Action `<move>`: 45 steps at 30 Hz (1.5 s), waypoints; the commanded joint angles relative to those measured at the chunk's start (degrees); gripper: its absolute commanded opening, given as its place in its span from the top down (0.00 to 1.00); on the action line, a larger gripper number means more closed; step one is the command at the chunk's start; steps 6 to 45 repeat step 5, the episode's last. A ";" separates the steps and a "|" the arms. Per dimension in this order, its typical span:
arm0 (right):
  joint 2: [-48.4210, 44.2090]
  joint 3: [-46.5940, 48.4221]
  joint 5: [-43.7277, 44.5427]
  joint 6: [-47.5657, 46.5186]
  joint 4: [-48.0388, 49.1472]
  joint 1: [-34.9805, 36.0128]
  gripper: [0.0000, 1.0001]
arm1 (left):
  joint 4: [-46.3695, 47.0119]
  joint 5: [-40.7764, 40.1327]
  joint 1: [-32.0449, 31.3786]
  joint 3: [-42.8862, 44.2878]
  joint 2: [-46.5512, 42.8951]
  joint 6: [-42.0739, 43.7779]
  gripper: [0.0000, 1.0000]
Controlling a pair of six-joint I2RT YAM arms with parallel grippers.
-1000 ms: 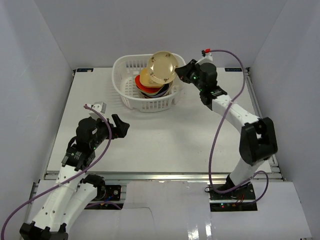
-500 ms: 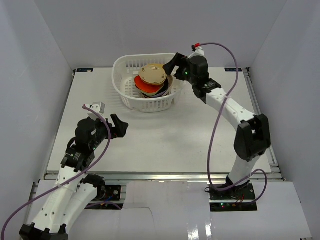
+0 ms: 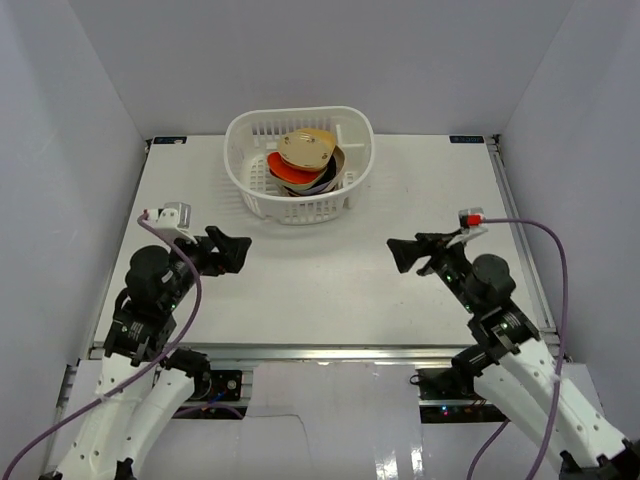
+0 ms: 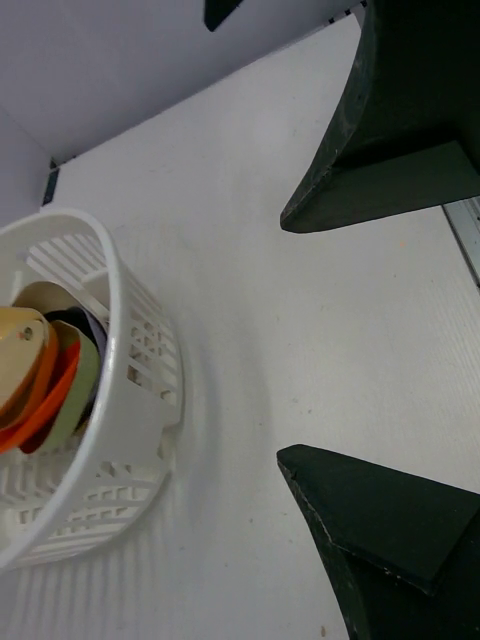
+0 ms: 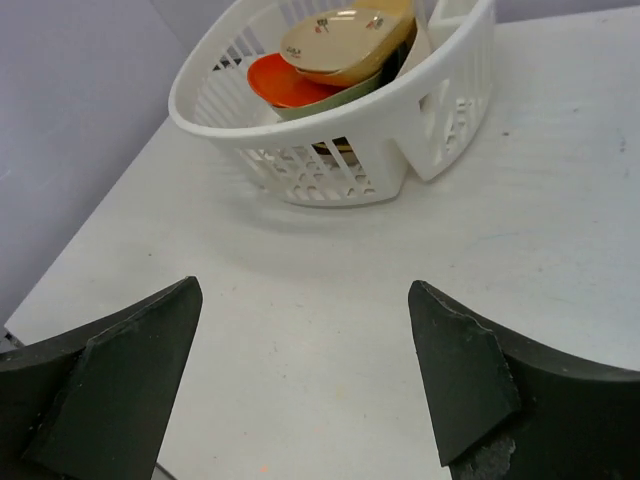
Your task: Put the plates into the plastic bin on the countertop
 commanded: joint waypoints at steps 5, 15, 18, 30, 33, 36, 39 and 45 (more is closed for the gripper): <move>-17.03 -2.32 8.11 -4.51 -7.65 0.04 0.10 | 2.32 -0.25 0.14 3.19 -2.03 -2.63 0.02; -17.03 -2.32 8.11 -4.51 -7.65 0.04 0.10 | 2.32 -0.25 0.14 3.19 -2.03 -2.63 0.02; -17.03 -2.32 8.11 -4.51 -7.65 0.04 0.10 | 2.32 -0.25 0.14 3.19 -2.03 -2.63 0.02; -17.03 -2.32 8.11 -4.51 -7.65 0.04 0.10 | 2.32 -0.25 0.14 3.19 -2.03 -2.63 0.02; -17.03 -2.32 8.11 -4.51 -7.65 0.04 0.10 | 2.32 -0.25 0.14 3.19 -2.03 -2.63 0.02; -17.03 -2.32 8.11 -4.51 -7.65 0.04 0.10 | 2.32 -0.25 0.14 3.19 -2.03 -2.63 0.02; -17.03 -2.32 8.11 -4.51 -7.65 0.04 0.10 | 2.32 -0.25 0.14 3.19 -2.03 -2.63 0.02; -17.03 -2.32 8.11 -4.51 -7.65 0.04 0.10 | 2.32 -0.25 0.14 3.19 -2.03 -2.63 0.02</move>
